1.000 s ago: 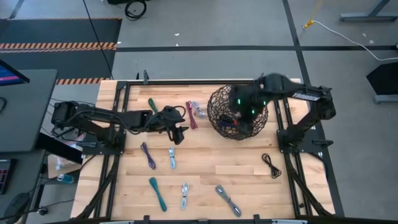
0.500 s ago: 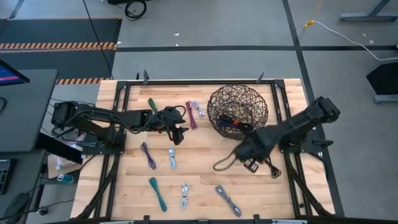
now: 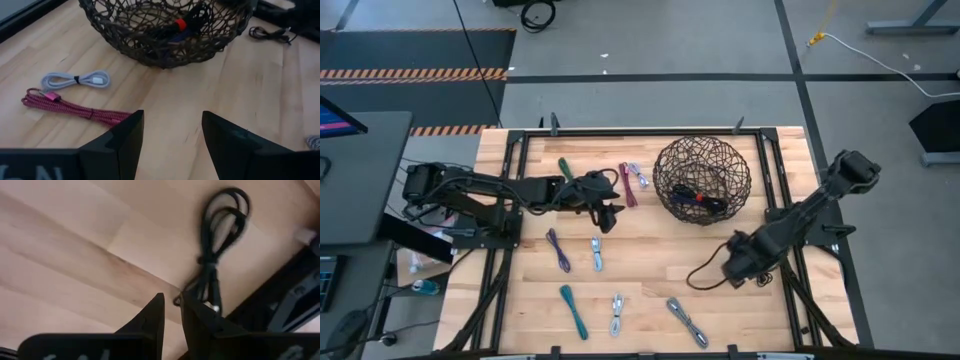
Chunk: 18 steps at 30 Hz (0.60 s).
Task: Pick and place USB-C Cables
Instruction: Put the black charger cable into the black wire basket
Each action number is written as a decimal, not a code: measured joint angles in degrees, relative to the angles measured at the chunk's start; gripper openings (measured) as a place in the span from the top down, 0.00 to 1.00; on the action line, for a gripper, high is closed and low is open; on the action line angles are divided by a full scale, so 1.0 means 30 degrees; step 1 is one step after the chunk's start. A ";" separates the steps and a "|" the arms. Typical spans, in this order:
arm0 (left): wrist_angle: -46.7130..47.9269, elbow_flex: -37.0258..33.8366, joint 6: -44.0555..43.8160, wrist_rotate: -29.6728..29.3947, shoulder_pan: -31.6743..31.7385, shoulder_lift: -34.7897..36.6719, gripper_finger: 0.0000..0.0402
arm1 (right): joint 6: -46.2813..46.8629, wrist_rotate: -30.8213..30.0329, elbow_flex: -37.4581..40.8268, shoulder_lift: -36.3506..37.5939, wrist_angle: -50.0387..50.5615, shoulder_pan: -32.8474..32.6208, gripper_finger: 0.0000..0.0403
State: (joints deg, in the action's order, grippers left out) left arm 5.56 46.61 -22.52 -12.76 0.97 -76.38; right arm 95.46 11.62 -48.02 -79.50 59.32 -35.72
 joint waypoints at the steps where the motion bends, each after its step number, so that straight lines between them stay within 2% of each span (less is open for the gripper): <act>1: -0.0099 0.0000 -0.0219 0.0001 0.0000 0.0000 0.48 | 0.0543 -0.0140 0.0323 0.0580 -0.0212 -0.0148 0.83; 5: -0.0679 0.0000 -0.0273 -0.0006 0.0000 0.0000 0.48 | 0.2370 -0.1450 0.1328 0.2419 -0.0123 -0.0647 0.82; 9: -0.0858 0.0000 -0.0299 -0.0005 0.0050 0.0000 0.48 | 0.2777 -0.1371 0.2373 0.3394 -0.0353 -0.0869 0.76; 18: -0.1005 0.0000 -0.0927 -0.0006 0.0087 0.0000 0.48 | 0.2621 -0.0871 0.4071 0.3124 -0.2403 -0.0870 0.55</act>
State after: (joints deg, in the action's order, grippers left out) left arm 2.55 46.61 -25.30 -12.78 1.23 -76.38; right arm 103.32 9.01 -35.81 -70.13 52.11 -38.33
